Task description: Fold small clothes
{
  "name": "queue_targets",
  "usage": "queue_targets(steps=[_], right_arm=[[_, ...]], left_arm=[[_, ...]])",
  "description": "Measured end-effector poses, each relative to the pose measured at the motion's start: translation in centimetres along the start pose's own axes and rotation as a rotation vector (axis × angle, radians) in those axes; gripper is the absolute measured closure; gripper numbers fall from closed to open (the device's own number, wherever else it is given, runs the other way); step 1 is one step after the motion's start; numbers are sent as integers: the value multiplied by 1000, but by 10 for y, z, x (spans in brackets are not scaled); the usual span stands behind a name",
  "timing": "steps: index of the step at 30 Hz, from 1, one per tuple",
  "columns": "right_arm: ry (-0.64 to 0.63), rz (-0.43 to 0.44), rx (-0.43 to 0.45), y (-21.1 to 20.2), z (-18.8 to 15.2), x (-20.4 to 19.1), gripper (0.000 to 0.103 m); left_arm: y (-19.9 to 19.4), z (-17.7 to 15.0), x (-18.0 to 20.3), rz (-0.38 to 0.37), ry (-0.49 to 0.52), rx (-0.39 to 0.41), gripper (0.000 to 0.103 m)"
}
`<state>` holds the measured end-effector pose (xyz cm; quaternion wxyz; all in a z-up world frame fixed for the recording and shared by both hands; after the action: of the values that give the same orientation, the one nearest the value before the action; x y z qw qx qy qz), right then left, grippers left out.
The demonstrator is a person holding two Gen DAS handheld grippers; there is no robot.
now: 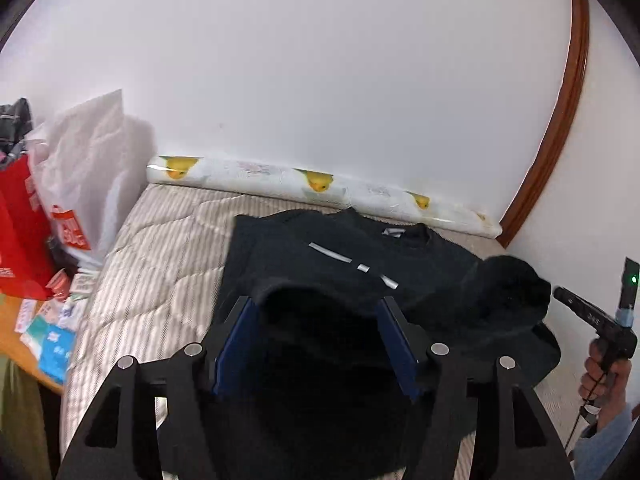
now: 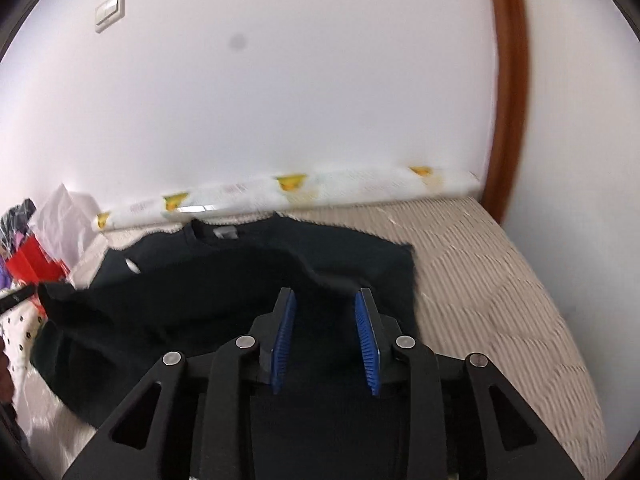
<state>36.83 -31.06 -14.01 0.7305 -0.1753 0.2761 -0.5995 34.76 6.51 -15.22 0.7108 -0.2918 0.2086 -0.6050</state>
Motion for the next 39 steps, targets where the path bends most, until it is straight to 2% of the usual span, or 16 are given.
queue_targets(steps=[4,8,12,16,20,22,28,32,35,36,37,38,39], right_arm=[[12,-50,-79,-14,-45,22,70],[53,-93,-137,-18,-82,46,69],[120,-116,-151,-24,-102,68,56],[160,-109,-139,-26,-105,78,47],[157,-101,-141,-17,-100,80,44],[160,-103,-149,-8,-97,82,44],[155,-122,-155,10,-93,86,38],[171,-116,-168,18,-93,90,37],[185,-96,-188,23,-94,90,38],[184,-72,-193,24,-93,88,44],[179,-24,-195,24,-92,82,66],[161,-13,-190,22,-91,78,74],[131,-30,-183,21,-90,74,79]], left_arm=[[-13,-19,-14,45,7,-11,42],[-18,-40,-28,55,-22,-48,43],[-21,-66,-44,83,-39,-86,43],[-18,-88,-64,113,-61,-120,43],[-9,-90,-78,97,-110,-136,43],[-1,-88,-81,131,-95,-143,43],[27,-88,-86,155,-69,-182,43],[48,-91,-87,123,-77,-230,42],[51,-91,-85,121,-66,-217,42],[51,-91,-83,126,-55,-215,44],[50,-91,-82,123,-46,-213,54],[49,-91,-80,109,-42,-210,61],[46,-92,-78,91,-41,-206,76]])
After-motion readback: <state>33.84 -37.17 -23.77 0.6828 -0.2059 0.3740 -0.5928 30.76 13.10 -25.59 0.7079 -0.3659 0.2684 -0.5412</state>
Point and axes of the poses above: each gripper's, at about its wrist camera, not at the fingertips, and y roughly the way its jaws point, x to its right, z to its top, the point moved 6 cm from there along y, roughly the way its jaws point, and after that the axes turned 14 degrees about z, right-handed, at the moved point
